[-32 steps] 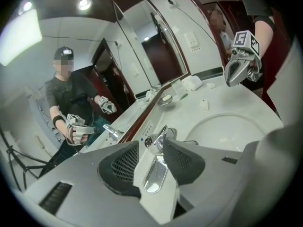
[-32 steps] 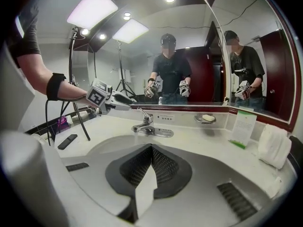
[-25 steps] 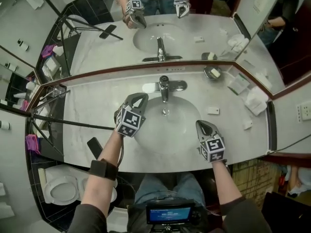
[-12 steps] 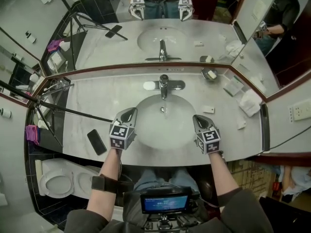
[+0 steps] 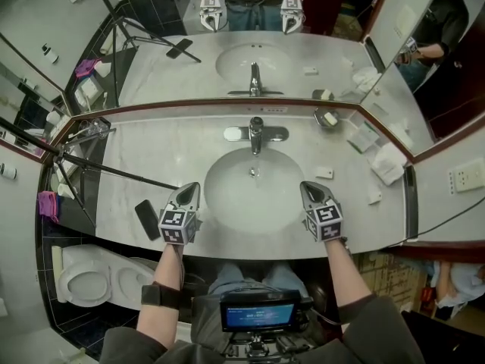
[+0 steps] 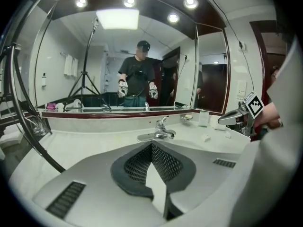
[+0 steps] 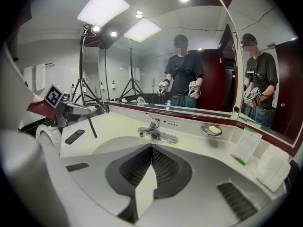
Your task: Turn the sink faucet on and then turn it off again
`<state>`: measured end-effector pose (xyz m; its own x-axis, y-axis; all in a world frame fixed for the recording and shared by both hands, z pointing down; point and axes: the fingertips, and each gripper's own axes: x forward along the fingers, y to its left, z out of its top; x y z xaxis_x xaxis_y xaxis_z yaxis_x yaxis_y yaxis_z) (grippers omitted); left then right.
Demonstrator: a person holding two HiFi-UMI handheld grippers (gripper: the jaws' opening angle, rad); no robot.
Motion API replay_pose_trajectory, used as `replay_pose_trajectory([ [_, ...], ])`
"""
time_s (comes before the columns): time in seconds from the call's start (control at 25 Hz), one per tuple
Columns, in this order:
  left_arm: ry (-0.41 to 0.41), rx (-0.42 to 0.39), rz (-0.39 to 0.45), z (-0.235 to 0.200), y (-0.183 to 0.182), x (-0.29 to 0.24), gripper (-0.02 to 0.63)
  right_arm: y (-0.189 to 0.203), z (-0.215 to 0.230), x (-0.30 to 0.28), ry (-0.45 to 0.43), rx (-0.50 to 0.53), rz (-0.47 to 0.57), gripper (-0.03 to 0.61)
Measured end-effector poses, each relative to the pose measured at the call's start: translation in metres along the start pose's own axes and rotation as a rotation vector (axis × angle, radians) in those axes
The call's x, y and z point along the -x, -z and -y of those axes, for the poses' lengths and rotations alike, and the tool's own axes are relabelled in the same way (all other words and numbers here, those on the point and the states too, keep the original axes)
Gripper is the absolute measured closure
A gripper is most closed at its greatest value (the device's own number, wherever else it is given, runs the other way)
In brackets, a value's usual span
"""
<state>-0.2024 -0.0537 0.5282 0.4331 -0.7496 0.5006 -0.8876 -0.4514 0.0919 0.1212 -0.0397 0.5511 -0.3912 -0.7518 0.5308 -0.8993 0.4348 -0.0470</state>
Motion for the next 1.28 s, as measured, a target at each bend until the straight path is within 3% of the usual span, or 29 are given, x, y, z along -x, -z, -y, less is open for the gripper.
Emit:
replay_pose_trajectory([
  [0.4, 0.003, -0.047, 0.007, 0.006, -0.003, -0.012, 0.602, 0.007, -0.002, -0.006, -0.010, 0.006, -0.013, 0.561],
  [0.64, 0.073, -0.144, -0.013, 0.021, -0.011, -0.036, 0.403, 0.017, -0.005, -0.011, -0.026, -0.002, -0.026, 0.561],
  [0.84, 0.152, -0.373, -0.062, 0.041, -0.012, -0.072, 0.336, 0.031, -0.011, -0.018, -0.032, -0.018, -0.038, 0.561],
  [1.04, 0.154, -0.688, -0.084, 0.044, -0.012, -0.119, 0.325, 0.047, -0.021, -0.016, -0.036, -0.053, -0.053, 0.561],
  [1.12, 0.155, -0.770, -0.084, 0.046, -0.020, -0.136, 0.323, 0.054, -0.023, -0.014, -0.033, -0.071, -0.060, 0.561],
  [1.2, 0.162, -0.829, -0.085, 0.051, -0.027, -0.155, 0.263, 0.063, -0.023, -0.013, -0.029, -0.091, -0.066, 0.561],
  [1.28, 0.157, -0.888, -0.081, 0.062, -0.037, -0.172, 0.247, 0.073, -0.023, -0.013, -0.019, -0.104, -0.071, 0.561],
])
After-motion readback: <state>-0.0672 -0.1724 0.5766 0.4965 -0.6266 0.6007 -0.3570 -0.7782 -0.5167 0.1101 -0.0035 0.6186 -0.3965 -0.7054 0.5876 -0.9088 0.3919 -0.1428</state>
